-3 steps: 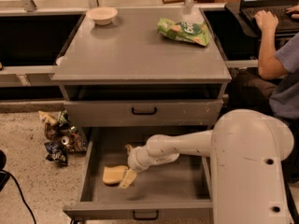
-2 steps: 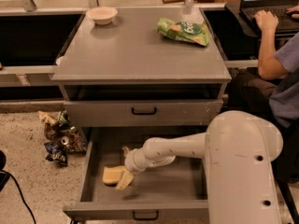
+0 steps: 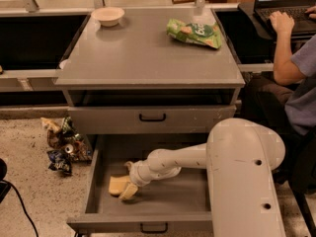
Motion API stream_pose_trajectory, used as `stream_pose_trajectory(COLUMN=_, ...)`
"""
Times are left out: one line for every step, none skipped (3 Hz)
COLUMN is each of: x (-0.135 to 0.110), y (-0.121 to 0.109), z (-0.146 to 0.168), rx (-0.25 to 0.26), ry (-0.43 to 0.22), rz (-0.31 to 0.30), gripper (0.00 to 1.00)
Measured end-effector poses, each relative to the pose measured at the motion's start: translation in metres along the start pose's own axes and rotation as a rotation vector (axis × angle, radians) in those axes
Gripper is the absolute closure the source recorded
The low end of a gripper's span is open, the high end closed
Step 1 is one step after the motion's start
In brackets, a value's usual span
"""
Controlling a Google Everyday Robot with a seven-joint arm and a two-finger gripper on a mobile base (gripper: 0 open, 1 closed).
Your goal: Pick sponge from middle drawer and place on counter
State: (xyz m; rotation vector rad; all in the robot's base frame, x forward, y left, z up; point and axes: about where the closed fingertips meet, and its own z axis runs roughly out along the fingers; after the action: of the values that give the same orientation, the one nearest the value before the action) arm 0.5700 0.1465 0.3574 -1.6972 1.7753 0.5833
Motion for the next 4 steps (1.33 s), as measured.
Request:
stream_pose_trajectory(x=0.002, y=-0.001, z=-0.001, rx=0.015, ry=0.001, rz=-0.003, gripper=0.43)
stream_pose_trajectory(x=0.002, y=-0.002, z=-0.012, rx=0.04, ry=-0.018, rz=-0.003, gripper=0.65)
stream_pose_trajectory(x=-0.012, y=0.005, z=-0.045, rx=0.073, ry=-0.088, rz=-0.048, gripper=0.89)
stream_pose_trajectory(x=-0.048, y=0.02, z=-0.094, rx=0.086, ry=-0.217, rz=-0.147, gripper=1.0)
